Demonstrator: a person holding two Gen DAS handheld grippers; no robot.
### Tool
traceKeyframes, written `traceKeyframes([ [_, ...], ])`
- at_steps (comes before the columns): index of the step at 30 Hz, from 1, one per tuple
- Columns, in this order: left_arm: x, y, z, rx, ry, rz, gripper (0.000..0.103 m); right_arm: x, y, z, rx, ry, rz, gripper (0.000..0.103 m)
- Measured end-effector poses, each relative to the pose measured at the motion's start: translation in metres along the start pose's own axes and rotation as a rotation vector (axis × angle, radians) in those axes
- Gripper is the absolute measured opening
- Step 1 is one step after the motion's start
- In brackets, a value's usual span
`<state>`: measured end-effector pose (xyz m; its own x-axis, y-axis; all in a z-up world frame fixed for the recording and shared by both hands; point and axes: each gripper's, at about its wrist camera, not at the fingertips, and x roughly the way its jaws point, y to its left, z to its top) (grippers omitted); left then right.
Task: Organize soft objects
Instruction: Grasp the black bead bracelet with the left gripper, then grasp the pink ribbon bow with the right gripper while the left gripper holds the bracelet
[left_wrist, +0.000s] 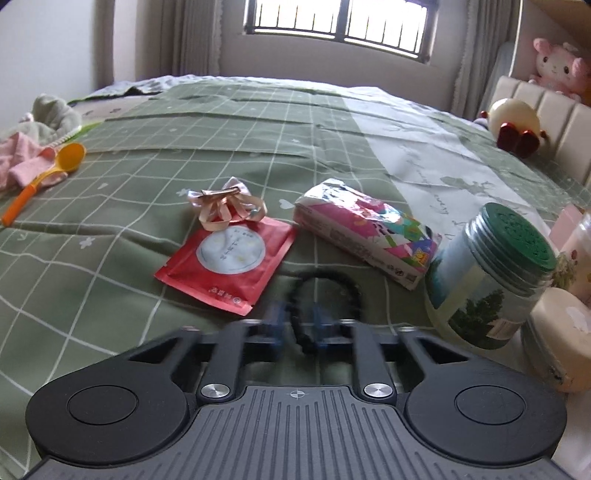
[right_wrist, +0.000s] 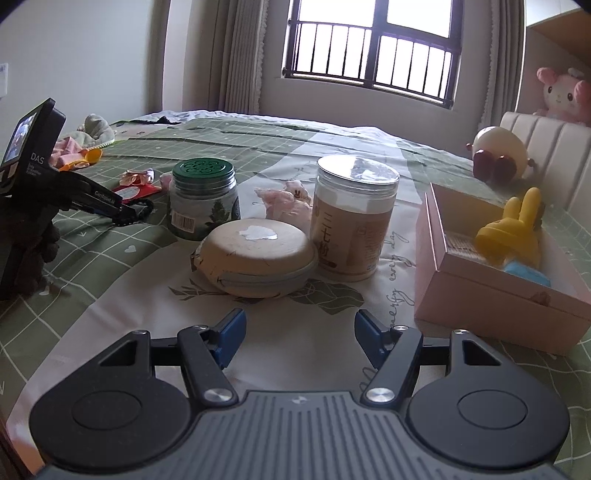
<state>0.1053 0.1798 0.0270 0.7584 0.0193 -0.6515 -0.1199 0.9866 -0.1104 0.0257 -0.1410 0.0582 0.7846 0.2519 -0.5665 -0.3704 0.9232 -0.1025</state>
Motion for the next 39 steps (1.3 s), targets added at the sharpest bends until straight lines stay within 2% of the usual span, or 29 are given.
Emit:
traceKeyframes([
  [3, -0.010, 0.009, -0.005, -0.053, -0.033, -0.083, 0.010, -0.005, 0.004, 0.014, -0.032, -0.026, -0.002, 0.066],
  [6, -0.028, 0.020, -0.013, -0.073, -0.091, -0.128, 0.010, -0.009, 0.013, 0.043, -0.077, -0.077, 0.008, 0.066],
  [10, -0.063, 0.049, -0.019, -0.121, -0.172, -0.170, 0.010, 0.000, 0.034, 0.104, -0.082, -0.089, 0.113, 0.066],
  [15, -0.106, 0.096, -0.021, -0.149, -0.281, -0.136, 0.010, 0.057, 0.079, 0.178, -0.014, 0.040, 0.301, 0.066],
  [18, -0.121, 0.126, -0.023, -0.189, -0.326, -0.125, 0.010, 0.106, 0.124, 0.208, -0.026, 0.102, 0.332, 0.066],
  [21, -0.130, 0.153, -0.025, -0.225, -0.361, -0.098, 0.010, 0.155, 0.165, 0.223, -0.018, 0.185, 0.332, 0.066],
  [25, -0.126, 0.179, -0.031, -0.277, -0.363, -0.105, 0.010, 0.213, 0.205, 0.232, -0.022, 0.280, 0.348, 0.066],
  [27, -0.123, 0.190, -0.034, -0.299, -0.359, -0.120, 0.010, 0.236, 0.217, 0.231, -0.021, 0.309, 0.355, 0.066],
  [32, -0.116, 0.198, -0.039, -0.309, -0.340, -0.121, 0.010, 0.278, 0.235, 0.220, -0.063, 0.374, 0.277, 0.066],
  [34, -0.115, 0.198, -0.039, -0.308, -0.332, -0.133, 0.010, 0.279, 0.235, 0.218, -0.042, 0.351, 0.280, 0.066],
  [36, -0.112, 0.195, -0.039, -0.306, -0.323, -0.136, 0.010, 0.275, 0.235, 0.219, -0.033, 0.342, 0.277, 0.056],
  [37, -0.111, 0.194, -0.038, -0.305, -0.320, -0.135, 0.010, 0.273, 0.235, 0.221, -0.032, 0.347, 0.282, 0.047],
  [39, -0.109, 0.190, -0.034, -0.299, -0.313, -0.134, 0.010, 0.261, 0.232, 0.226, -0.030, 0.339, 0.300, 0.039],
])
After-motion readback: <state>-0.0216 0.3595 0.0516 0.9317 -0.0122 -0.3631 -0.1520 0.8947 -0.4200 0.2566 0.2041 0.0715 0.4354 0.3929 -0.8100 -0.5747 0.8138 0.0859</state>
